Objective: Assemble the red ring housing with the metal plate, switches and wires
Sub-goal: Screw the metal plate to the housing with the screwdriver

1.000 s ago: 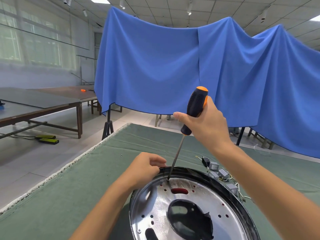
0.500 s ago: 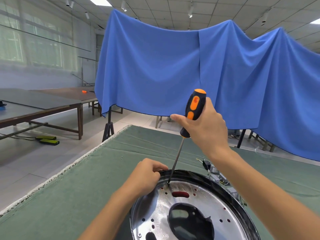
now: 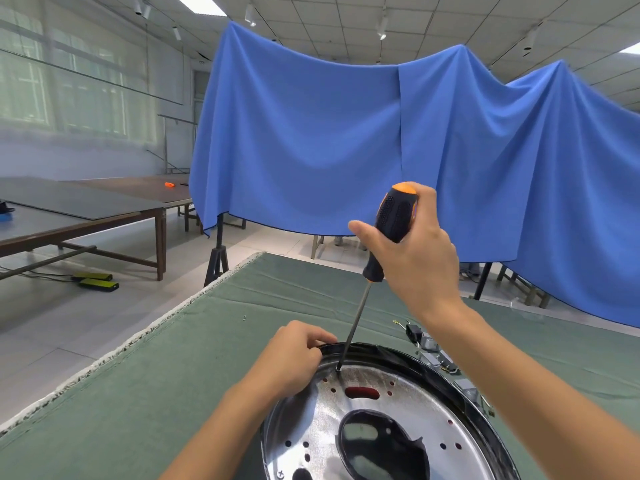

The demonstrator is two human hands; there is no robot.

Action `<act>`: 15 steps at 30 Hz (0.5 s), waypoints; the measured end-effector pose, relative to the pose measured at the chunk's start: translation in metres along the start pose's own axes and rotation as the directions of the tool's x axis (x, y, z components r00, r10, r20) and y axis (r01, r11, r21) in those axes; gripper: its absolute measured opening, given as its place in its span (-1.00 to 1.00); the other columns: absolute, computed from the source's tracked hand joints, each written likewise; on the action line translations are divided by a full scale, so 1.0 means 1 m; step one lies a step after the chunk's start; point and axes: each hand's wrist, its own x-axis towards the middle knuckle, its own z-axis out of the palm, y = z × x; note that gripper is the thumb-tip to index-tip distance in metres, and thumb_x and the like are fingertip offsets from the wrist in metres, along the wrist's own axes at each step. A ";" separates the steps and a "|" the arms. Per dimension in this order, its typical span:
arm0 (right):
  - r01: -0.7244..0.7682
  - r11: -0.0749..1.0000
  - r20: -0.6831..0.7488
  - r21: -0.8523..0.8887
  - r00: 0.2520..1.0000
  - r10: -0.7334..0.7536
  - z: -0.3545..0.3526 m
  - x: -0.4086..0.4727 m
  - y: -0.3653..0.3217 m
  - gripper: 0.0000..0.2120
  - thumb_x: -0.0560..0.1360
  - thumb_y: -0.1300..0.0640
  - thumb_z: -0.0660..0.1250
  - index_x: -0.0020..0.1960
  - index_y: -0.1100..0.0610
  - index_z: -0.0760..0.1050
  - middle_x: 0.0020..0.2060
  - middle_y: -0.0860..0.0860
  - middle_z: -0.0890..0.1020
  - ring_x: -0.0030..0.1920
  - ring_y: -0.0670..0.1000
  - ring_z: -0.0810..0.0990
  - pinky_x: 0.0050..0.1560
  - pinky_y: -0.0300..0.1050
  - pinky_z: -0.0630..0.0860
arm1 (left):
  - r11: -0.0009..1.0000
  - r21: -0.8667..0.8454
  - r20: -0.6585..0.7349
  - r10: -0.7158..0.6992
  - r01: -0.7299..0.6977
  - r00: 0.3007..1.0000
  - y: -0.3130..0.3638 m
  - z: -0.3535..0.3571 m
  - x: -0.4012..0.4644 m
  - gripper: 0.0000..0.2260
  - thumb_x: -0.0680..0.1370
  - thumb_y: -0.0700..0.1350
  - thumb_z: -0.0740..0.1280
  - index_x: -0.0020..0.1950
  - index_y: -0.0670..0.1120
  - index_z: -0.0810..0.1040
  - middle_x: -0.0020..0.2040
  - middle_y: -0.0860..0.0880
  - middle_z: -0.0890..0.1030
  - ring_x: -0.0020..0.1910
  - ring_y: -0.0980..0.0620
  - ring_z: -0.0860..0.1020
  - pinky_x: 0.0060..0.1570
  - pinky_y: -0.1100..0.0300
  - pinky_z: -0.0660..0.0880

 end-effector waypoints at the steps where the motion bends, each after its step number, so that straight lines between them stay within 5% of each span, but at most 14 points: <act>1: 0.011 0.999 0.019 0.038 1.000 -0.012 0.001 -0.001 0.000 -0.49 0.38 -0.24 0.39 0.19 -0.17 0.20 -0.30 -0.12 0.54 -0.23 0.10 0.56 -0.16 -0.01 0.46 | 1.000 0.002 -0.001 0.000 0.000 1.000 0.000 0.000 0.000 -0.56 0.46 -0.35 0.13 0.14 0.00 0.64 0.05 0.01 0.67 0.06 0.09 0.59 0.16 0.17 0.50; 8: 0.041 0.971 0.240 0.237 0.966 -0.099 0.000 -0.004 -0.008 -0.72 0.40 -0.06 0.14 0.10 -0.20 0.20 -0.30 0.01 0.56 -0.35 0.00 0.58 -0.13 0.13 0.54 | 1.000 0.012 0.000 -0.006 0.006 1.000 -0.004 0.000 0.001 -0.55 0.46 -0.35 0.13 0.15 0.02 0.63 0.03 0.00 0.67 0.01 0.09 0.60 0.10 0.22 0.51; 10: 0.053 0.969 0.259 0.240 0.959 -0.117 -0.002 -0.001 -0.009 -0.74 0.46 -0.05 0.21 0.12 -0.11 0.26 -0.30 -0.02 0.56 -0.30 0.01 0.57 -0.15 0.15 0.54 | 1.000 0.017 0.000 -0.003 0.003 1.000 -0.004 0.001 0.002 -0.55 0.46 -0.35 0.13 0.16 0.02 0.63 0.04 -0.01 0.67 0.03 0.09 0.60 0.11 0.21 0.51; 15: 0.032 0.999 0.088 -0.022 0.996 -0.030 -0.006 0.012 -0.008 -0.56 0.38 -0.18 0.43 0.00 0.04 0.28 -0.34 -0.17 0.50 -0.29 -0.03 0.52 -0.29 -0.08 0.40 | 1.000 0.004 0.002 0.002 -0.002 1.000 -0.002 0.000 0.001 -0.56 0.47 -0.34 0.13 0.15 0.02 0.63 0.02 0.03 0.67 0.00 0.14 0.60 0.06 0.27 0.52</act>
